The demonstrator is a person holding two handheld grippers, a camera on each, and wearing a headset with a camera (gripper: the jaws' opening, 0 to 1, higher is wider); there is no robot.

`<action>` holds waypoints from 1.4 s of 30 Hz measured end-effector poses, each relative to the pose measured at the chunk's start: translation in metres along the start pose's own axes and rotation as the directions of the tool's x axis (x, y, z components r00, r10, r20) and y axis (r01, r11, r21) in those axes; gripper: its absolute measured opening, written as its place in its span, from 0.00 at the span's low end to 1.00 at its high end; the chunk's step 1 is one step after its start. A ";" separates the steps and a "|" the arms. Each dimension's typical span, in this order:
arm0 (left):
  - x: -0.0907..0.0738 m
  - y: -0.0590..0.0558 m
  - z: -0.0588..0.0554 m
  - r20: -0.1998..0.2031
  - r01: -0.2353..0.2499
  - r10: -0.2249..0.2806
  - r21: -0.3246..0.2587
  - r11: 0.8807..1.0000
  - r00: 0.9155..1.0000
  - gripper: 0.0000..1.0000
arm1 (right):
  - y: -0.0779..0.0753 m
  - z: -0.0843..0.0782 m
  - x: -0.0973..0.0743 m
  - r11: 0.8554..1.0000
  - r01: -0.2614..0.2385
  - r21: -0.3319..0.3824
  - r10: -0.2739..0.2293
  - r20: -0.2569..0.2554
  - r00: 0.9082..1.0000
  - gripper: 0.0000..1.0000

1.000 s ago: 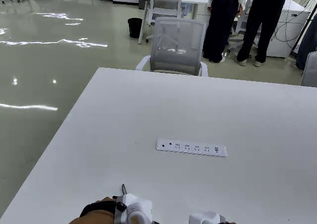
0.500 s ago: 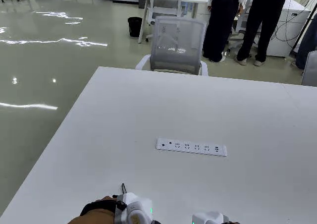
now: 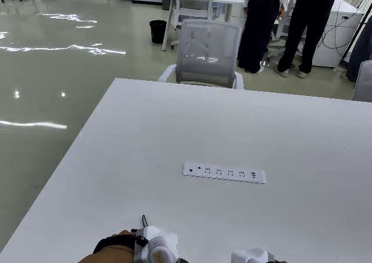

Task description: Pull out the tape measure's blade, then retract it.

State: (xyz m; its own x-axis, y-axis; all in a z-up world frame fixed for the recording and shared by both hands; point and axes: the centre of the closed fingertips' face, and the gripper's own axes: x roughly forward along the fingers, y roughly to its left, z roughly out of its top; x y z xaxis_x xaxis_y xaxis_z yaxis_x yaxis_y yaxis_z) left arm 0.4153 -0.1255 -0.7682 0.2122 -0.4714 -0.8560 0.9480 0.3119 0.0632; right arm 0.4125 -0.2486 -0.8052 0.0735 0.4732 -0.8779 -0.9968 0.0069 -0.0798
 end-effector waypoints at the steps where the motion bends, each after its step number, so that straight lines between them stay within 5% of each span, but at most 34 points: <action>1: 0.000 0.000 0.000 0.000 0.000 0.000 -0.001 1.000 1.000 0.28 | 0.000 -0.001 -0.001 1.000 -0.001 0.001 0.001 0.001 1.000 0.11; 42: 0.000 -0.001 0.000 0.007 -0.003 0.003 -0.013 1.000 1.000 0.28 | -0.003 -0.031 -0.017 1.000 0.001 0.019 -0.001 -0.017 1.000 0.11</action>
State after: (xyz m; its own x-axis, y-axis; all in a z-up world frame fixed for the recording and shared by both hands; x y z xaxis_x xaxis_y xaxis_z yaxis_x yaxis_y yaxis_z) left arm 0.4145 -0.1255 -0.7686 0.2172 -0.4764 -0.8520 0.9441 0.3244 0.0593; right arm 0.4150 -0.2842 -0.8053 0.0746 0.4580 -0.8858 -0.9971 0.0242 -0.0715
